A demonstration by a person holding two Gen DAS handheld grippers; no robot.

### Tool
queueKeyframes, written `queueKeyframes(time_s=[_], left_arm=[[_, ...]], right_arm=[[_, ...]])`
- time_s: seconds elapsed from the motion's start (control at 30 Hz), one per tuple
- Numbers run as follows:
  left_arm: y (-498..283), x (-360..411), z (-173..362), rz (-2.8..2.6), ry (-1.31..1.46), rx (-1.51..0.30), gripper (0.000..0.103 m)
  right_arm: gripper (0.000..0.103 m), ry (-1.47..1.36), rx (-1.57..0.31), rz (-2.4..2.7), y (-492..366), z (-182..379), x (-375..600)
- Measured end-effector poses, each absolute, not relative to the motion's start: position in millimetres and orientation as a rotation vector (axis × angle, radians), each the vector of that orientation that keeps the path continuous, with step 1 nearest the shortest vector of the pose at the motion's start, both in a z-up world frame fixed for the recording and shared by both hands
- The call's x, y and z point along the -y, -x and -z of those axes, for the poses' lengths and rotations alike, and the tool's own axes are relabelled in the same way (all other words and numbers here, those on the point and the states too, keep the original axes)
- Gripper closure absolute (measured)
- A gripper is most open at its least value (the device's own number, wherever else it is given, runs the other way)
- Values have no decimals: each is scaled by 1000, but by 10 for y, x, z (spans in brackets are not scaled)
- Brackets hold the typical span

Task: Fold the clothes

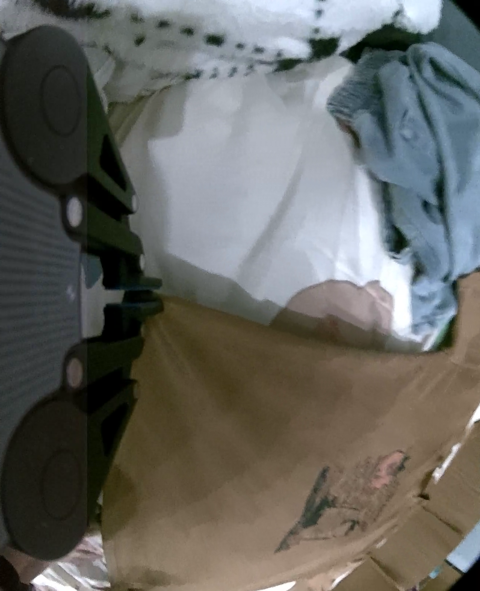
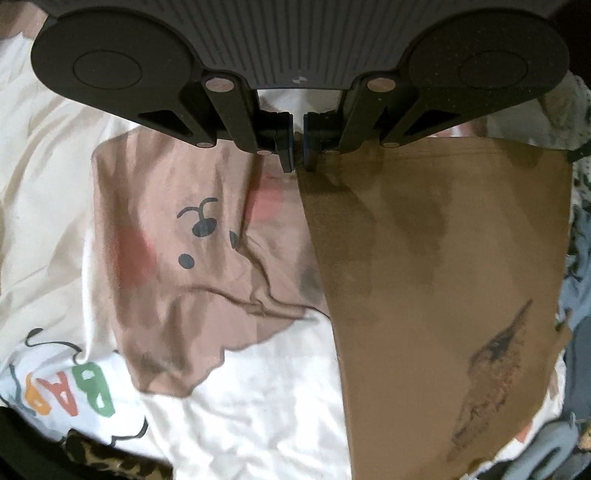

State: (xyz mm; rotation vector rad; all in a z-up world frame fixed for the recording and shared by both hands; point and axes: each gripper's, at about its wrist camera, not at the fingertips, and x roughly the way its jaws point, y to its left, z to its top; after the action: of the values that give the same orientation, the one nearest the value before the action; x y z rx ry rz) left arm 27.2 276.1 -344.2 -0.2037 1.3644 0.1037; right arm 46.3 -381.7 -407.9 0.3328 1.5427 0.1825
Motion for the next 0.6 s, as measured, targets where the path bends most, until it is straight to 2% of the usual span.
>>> queueKeyframes(time_s=[0.4,0.6], left_arm=[[-280,-2795,3843,-184,213,-1424,97],[-264,-2825,3806,-259,259,-1438,92]], right_arm=[[101,-228,-1578,-209,-573,4325,3677],[99,-237,-1577,-182,-565,4292,3671]])
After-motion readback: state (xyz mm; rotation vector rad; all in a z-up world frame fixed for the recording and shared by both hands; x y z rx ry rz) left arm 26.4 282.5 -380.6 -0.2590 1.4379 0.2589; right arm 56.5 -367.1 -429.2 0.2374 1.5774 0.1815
